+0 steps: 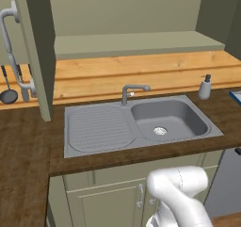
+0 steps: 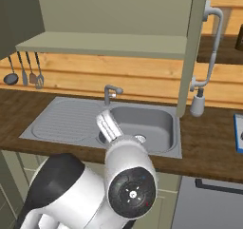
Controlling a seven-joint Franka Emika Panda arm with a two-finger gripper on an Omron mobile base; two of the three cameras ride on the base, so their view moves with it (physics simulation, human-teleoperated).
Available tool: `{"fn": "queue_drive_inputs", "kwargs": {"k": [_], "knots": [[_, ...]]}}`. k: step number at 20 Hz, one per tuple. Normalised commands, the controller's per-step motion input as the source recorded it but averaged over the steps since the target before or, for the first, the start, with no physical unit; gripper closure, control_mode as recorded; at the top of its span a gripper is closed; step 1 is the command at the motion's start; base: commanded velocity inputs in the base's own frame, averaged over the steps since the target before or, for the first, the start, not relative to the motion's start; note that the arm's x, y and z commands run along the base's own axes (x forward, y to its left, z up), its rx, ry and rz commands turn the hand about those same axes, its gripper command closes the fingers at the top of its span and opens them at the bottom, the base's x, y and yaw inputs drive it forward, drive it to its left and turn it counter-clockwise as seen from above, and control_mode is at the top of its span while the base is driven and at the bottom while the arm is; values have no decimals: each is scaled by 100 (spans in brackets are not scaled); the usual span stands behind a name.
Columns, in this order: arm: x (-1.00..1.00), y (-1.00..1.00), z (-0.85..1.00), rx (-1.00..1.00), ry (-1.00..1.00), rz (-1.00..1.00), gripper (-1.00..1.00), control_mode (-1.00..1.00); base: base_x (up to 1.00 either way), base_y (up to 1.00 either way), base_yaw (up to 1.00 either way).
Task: Pick the kettle from the counter and place it on the tray. Then pick the mug from the cabinet and place it on the tray. Then close the cabinet doors.
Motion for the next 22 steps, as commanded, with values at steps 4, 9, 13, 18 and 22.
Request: {"fn": "queue_drive_inputs", "kwargs": {"k": [4, 9, 13, 18, 22], "knots": [[42, -57, 2, 42, -18, 0, -100, -100, 0, 0, 0], [30, -77, 4, 43, -21, 0, -100, -100, 0, 0, 0], [28, -83, 13, 41, -14, 0, -100, -100, 0, 0, 0], [59, -82, 5, 33, 0, 0, -100, -100, 0, 0, 0], [71, -83, 0, 26, 5, 0, -100, -100, 0, 0, 0]]}}
